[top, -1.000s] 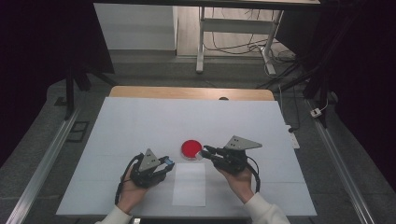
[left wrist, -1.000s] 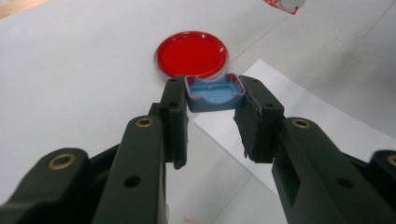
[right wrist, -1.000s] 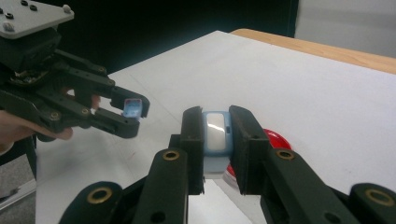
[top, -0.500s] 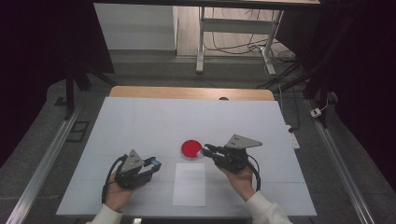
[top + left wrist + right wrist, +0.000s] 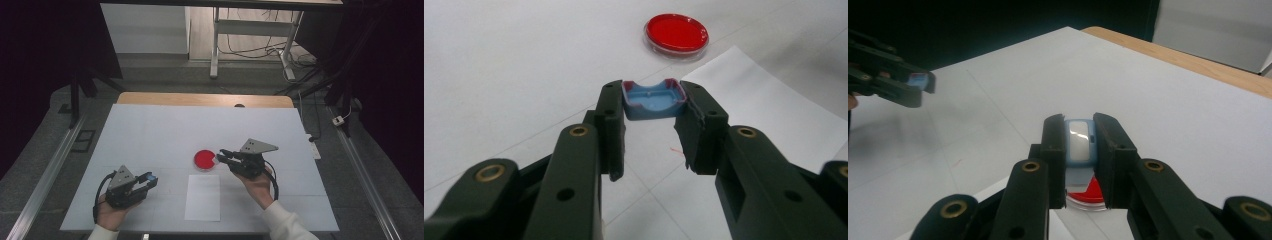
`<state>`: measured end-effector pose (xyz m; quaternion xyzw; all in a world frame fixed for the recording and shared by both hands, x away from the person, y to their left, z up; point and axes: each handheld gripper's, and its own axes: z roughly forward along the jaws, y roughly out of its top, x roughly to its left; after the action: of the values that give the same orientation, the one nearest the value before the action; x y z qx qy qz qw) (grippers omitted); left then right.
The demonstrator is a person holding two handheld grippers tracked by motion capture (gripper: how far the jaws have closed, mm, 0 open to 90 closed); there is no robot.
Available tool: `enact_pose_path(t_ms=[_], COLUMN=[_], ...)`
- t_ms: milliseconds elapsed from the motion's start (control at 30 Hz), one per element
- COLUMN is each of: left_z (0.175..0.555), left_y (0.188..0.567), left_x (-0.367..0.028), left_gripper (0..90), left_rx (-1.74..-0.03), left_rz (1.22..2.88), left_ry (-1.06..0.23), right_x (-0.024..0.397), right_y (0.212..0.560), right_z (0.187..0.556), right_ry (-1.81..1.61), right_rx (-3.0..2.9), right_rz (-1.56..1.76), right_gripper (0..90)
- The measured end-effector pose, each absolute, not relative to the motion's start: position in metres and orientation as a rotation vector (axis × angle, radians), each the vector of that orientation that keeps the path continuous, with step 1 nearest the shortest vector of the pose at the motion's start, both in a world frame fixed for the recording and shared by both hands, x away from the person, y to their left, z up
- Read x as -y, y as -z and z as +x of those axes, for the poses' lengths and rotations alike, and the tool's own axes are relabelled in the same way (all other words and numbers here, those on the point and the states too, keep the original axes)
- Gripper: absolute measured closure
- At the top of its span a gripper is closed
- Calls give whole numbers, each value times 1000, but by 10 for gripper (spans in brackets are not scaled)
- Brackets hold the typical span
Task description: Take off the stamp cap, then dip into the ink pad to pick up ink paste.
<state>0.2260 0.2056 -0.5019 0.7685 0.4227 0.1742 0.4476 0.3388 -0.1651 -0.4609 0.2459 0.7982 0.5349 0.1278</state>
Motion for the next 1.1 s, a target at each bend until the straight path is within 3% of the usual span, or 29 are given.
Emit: enact_pose_path(t_ms=[1100], left_z=[224], left_y=[506], left_x=[-207], left_gripper=[648], left_rx=[-1066], left_rz=[1910], left_ry=[-418], right_x=[138], right_y=[455], right_z=[369], right_ry=[-1459], right_rx=[-2434], right_rz=[646], right_gripper=[754])
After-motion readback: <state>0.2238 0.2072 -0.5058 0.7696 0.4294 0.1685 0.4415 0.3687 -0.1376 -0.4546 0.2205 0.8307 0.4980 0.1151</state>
